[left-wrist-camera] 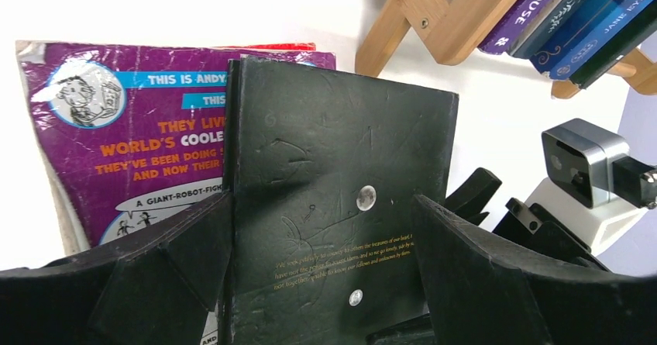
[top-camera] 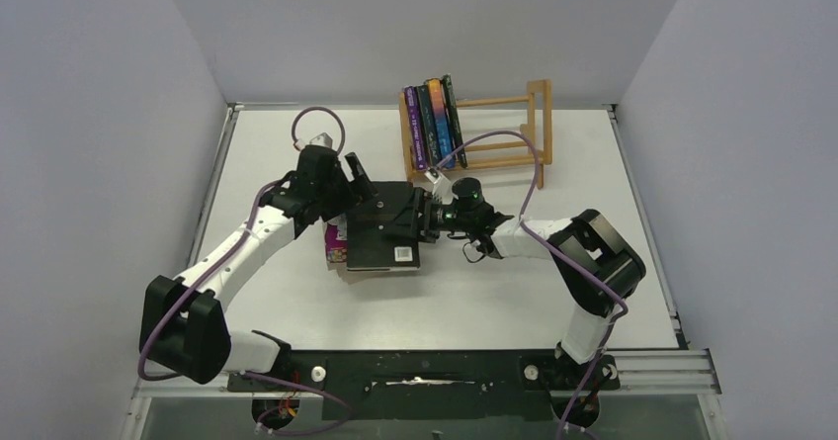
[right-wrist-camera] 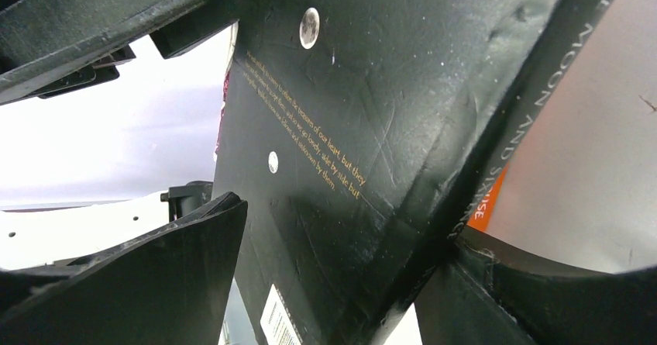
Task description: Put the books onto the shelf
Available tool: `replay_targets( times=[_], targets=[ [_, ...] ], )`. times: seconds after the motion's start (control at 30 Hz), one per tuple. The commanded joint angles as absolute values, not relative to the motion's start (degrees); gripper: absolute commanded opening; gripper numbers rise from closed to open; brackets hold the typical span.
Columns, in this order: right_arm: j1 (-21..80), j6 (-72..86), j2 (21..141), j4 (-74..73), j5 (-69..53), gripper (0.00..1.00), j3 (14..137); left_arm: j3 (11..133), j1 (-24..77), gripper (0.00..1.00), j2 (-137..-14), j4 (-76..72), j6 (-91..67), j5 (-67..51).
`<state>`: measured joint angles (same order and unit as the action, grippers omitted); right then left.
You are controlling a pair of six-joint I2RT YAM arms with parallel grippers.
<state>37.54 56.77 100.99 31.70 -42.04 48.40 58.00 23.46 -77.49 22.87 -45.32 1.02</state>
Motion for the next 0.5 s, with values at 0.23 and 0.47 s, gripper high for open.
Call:
replay_targets(
  times=[0.23,0.47],
  targets=[
    [37.88,57.83,98.91,39.29,-42.29,0.70,47.53,57.84,27.60,0.82,-77.93,13.26,-48.84,-7.39],
    [37.87,57.06,96.15,37.66,-40.96,0.65,46.68,58.73,28.41,0.82,-78.76,15.15,-47.84,-7.42]
  ],
)
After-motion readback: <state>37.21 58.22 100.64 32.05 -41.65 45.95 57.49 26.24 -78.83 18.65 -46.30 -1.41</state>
